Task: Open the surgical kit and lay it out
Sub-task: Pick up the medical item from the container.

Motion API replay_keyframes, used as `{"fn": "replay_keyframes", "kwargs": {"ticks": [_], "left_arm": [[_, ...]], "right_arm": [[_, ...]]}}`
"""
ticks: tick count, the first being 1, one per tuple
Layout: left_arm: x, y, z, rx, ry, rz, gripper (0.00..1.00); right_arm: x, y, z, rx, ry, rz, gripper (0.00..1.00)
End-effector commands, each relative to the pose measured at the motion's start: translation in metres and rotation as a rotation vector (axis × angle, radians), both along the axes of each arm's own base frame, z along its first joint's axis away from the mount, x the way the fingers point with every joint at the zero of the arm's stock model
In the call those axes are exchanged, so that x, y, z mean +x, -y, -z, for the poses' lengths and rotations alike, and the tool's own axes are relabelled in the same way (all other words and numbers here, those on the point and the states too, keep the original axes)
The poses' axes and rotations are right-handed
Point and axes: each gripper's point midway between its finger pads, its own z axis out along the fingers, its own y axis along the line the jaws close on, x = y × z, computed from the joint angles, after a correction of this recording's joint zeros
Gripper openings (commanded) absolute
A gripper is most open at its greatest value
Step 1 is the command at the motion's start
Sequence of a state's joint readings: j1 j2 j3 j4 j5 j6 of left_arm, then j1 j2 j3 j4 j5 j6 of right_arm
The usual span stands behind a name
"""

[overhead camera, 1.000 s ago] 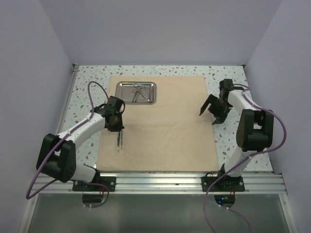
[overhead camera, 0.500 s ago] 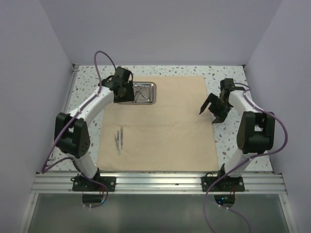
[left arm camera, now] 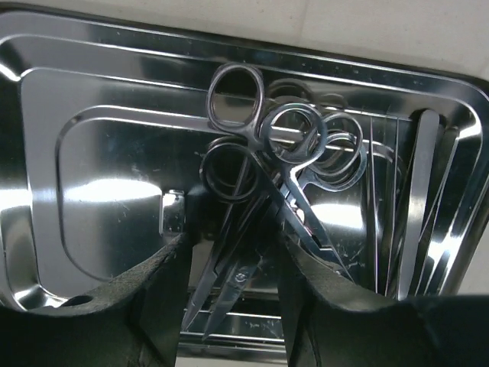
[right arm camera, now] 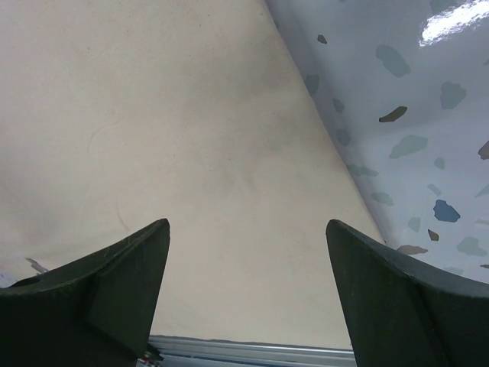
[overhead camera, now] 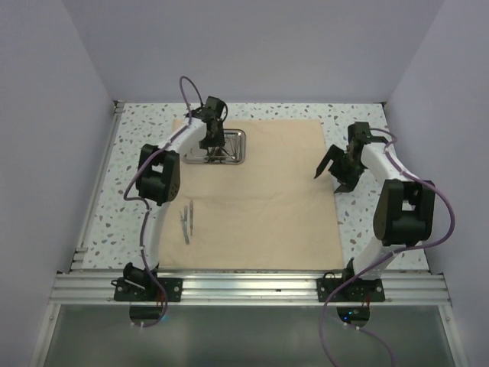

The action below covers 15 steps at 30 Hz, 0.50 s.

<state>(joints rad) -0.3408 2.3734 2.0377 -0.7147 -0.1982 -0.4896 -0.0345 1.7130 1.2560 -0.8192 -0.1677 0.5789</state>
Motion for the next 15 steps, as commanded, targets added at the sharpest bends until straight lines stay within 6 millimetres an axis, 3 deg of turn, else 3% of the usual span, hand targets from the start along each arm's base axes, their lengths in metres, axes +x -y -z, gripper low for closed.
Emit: {"fn": "replay_keyframes", "kwargs": {"ticks": [1,6,15], "left_arm": [[0.016,0.003,-0.015,0.007,0.052,-0.035,0.51],[0.017,0.005,-0.015,-0.001,0.054,-0.045,0.52],[0.015,0.017,-0.054,-0.02,0.118,-0.015,0.5]], "right_arm": [[-0.002,0.003,-0.012,-0.018,0.035,-0.017,0.87],[-0.001,0.002,-0.007,-0.018,0.019,-0.021,0.87],[0.006,0.001,0.0,-0.007,0.008,-0.022,0.87]]}}
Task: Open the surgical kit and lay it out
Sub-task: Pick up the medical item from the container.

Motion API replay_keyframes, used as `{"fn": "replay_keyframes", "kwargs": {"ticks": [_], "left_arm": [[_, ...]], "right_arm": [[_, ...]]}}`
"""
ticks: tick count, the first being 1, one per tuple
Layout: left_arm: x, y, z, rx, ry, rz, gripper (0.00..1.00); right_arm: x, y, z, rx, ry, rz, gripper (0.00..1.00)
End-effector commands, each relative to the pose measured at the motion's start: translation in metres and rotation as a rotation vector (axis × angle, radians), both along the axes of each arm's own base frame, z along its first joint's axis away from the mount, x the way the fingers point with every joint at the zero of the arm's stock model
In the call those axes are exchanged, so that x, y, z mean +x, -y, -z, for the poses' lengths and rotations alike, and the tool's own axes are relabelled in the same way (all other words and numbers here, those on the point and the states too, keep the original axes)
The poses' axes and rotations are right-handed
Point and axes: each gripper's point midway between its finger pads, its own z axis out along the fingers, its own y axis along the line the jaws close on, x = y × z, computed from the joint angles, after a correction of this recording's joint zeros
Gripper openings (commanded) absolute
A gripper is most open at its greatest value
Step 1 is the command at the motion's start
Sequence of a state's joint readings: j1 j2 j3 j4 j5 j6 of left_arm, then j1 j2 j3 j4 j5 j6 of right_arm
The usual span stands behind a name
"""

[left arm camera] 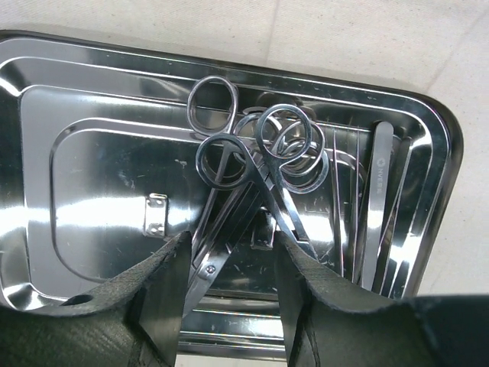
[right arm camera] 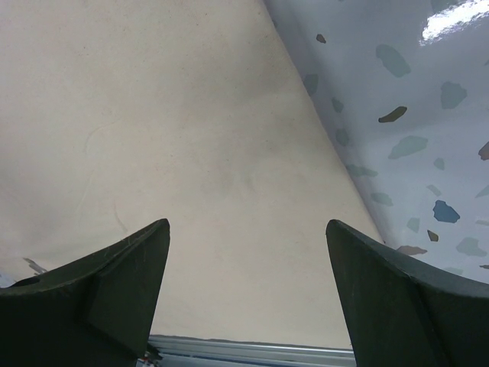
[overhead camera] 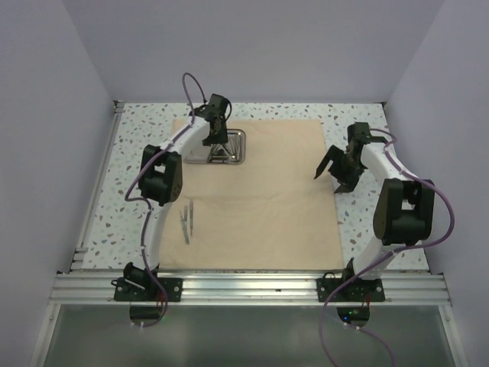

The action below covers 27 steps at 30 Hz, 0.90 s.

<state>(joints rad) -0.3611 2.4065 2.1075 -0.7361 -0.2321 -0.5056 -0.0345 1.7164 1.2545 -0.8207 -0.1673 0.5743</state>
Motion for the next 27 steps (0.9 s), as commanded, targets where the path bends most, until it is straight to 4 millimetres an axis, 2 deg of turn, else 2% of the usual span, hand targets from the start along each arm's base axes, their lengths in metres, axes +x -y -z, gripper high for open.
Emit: {"fn": "replay_keyframes", "kwargs": {"ticks": [1,8,11,15,23,27], "left_arm": [[0.007,0.012,-0.047,-0.039,0.091,0.004,0.5],[0.004,0.03,-0.048,-0.033,0.088,0.021,0.47],[0.002,0.032,-0.037,-0.027,0.069,0.023,0.47],[-0.002,0.03,-0.013,0.006,0.023,0.026,0.47],[-0.005,0.022,0.009,0.076,-0.023,0.014,0.47],[-0.01,0.021,0.027,0.093,-0.066,0.024,0.47]], "right_arm": [[0.007,0.0,0.0,0.001,0.009,-0.018,0.87],[0.009,-0.002,0.002,0.009,0.004,-0.021,0.87],[0.009,-0.003,0.003,0.013,0.004,-0.021,0.87],[0.009,-0.002,0.004,0.012,0.003,-0.02,0.87],[0.009,-0.002,0.005,0.012,0.002,-0.02,0.87],[0.01,-0.003,0.006,0.015,0.001,-0.021,0.87]]}}
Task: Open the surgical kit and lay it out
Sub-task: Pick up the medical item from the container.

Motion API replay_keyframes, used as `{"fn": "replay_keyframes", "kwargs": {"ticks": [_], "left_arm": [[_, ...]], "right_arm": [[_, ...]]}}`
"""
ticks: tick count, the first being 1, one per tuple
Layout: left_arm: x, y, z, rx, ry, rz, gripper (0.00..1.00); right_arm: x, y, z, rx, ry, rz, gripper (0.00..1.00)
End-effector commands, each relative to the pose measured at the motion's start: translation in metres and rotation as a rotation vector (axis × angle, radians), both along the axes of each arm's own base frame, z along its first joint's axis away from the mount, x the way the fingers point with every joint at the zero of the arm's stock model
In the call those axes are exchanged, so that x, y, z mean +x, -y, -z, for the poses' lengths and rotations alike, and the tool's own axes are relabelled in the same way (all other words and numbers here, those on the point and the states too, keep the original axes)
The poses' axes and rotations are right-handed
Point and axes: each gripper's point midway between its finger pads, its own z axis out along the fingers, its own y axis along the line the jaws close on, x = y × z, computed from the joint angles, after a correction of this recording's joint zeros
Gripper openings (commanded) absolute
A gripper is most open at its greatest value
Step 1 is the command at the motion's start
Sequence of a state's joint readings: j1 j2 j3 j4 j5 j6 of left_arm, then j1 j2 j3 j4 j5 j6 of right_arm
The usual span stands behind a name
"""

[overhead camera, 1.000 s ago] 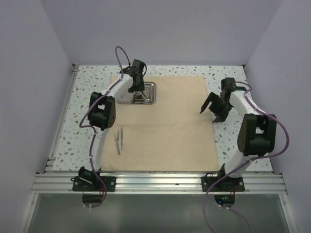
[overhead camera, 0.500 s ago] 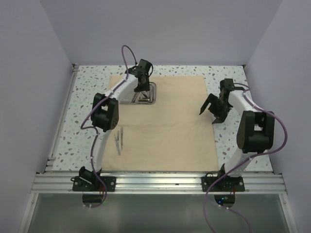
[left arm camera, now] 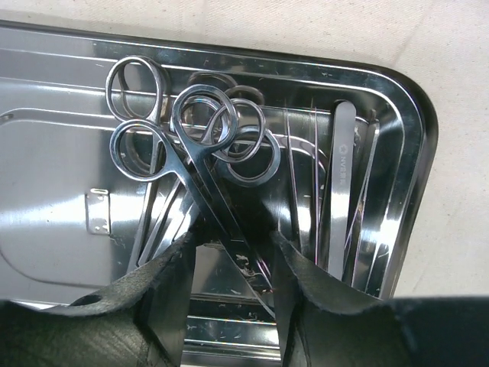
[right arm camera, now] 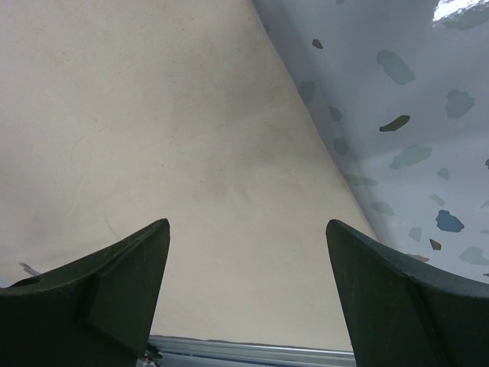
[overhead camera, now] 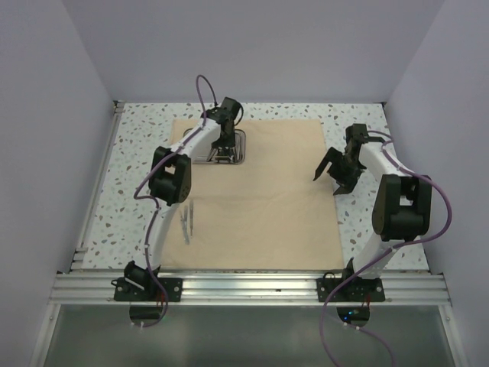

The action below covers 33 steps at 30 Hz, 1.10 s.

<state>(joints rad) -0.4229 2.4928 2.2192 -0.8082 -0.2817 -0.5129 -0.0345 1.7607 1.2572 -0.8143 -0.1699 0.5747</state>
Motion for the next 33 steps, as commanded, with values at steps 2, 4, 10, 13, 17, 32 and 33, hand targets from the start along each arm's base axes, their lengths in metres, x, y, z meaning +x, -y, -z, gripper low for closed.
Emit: {"fn": "replay_keyframes", "kwargs": {"ticks": [2,4,10,13,17,32,33], "left_arm": [[-0.008,-0.007,0.018,0.048,-0.059,-0.003,0.39],[-0.011,-0.007,0.024,0.049,-0.075,0.004,0.34],[-0.022,-0.004,0.042,0.029,-0.127,0.027,0.09],[-0.023,-0.003,0.043,0.022,-0.132,0.038,0.01],[-0.022,-0.002,0.034,0.014,-0.107,0.05,0.0],[-0.028,-0.014,-0.098,-0.047,0.103,0.063,0.0],[-0.034,-0.015,-0.117,-0.067,0.133,0.064,0.0]], "right_arm": [[0.009,-0.002,-0.008,0.012,0.036,-0.021,0.87],[0.01,-0.002,-0.008,0.01,0.037,-0.022,0.87],[0.011,-0.002,-0.009,0.008,0.039,-0.021,0.87],[0.011,-0.002,-0.009,0.011,0.036,-0.022,0.87],[0.01,-0.003,-0.008,0.013,0.033,-0.021,0.87],[0.01,0.007,-0.03,-0.041,0.085,0.018,0.87],[0.01,0.007,-0.032,-0.036,0.092,0.02,0.87]]}}
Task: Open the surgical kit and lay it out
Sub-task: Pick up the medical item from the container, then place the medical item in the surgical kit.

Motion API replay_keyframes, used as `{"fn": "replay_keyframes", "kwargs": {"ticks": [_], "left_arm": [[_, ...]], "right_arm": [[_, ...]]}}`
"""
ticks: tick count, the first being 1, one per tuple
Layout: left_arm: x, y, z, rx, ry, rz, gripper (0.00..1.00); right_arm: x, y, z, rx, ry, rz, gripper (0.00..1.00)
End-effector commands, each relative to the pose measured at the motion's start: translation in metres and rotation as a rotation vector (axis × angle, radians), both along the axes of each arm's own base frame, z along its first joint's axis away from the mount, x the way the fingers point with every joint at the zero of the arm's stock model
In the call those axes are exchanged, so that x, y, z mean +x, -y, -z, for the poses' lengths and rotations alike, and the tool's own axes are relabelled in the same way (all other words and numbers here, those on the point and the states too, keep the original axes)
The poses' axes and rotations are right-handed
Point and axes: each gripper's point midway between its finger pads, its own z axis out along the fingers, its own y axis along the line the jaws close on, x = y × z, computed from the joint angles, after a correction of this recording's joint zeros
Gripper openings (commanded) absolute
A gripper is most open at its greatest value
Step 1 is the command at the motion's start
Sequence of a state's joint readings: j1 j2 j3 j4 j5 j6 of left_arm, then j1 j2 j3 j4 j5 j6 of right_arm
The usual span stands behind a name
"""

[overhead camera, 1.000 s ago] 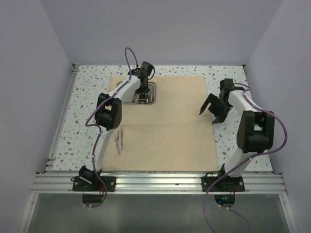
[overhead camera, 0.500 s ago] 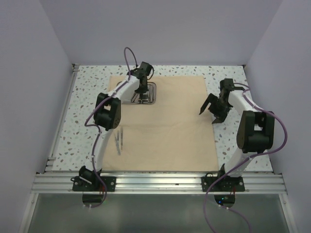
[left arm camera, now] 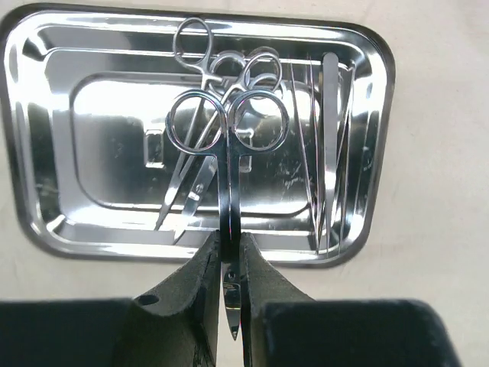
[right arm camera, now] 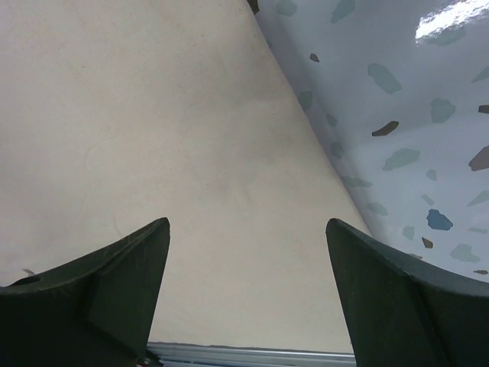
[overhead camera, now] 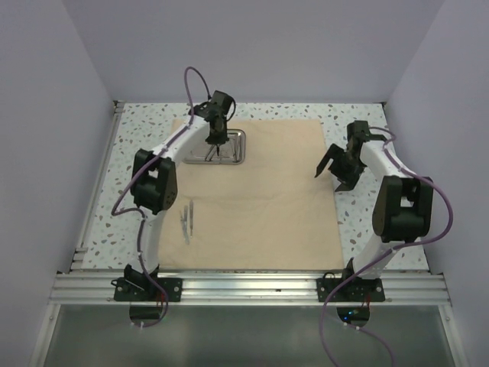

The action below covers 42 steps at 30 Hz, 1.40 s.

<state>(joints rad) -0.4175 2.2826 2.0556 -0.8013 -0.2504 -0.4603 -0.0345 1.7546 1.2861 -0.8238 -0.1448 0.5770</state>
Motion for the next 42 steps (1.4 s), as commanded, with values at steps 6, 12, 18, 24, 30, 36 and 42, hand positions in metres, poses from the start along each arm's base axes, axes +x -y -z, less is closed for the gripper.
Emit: {"fn": "replay_keyframes", "kwargs": {"ticks": [6,12,18,24,30,36,42], "left_arm": [[-0.067,-0.009,-0.082,-0.087,0.103,-0.02,0.0],[-0.158,0.012,-0.059,-0.142,0.033,-0.059,0.0],[-0.228,0.033,-0.029,-0.219,-0.018,-0.087,0.0],[-0.258,0.048,-0.001,-0.199,-0.047,-0.078,0.0],[-0.282,0.069,0.017,-0.153,-0.121,-0.062,0.03],[-0.293,0.073,0.009,-0.097,-0.157,-0.036,0.57],[-0.26,0.066,-0.041,-0.04,-0.046,-0.002,0.67]], "right_arm": [[-0.011,-0.002,-0.035,0.003,0.121,0.005,0.87],[-0.034,-0.007,-0.06,0.01,0.164,-0.01,0.87],[-0.069,-0.032,-0.069,0.083,0.198,-0.018,0.87],[-0.099,-0.038,-0.066,0.082,0.195,-0.05,0.87],[-0.106,-0.041,-0.077,0.063,0.224,-0.083,0.88],[-0.105,-0.04,-0.08,0.055,0.247,-0.076,0.89],[-0.108,-0.032,-0.077,0.022,0.25,-0.052,0.91]]}}
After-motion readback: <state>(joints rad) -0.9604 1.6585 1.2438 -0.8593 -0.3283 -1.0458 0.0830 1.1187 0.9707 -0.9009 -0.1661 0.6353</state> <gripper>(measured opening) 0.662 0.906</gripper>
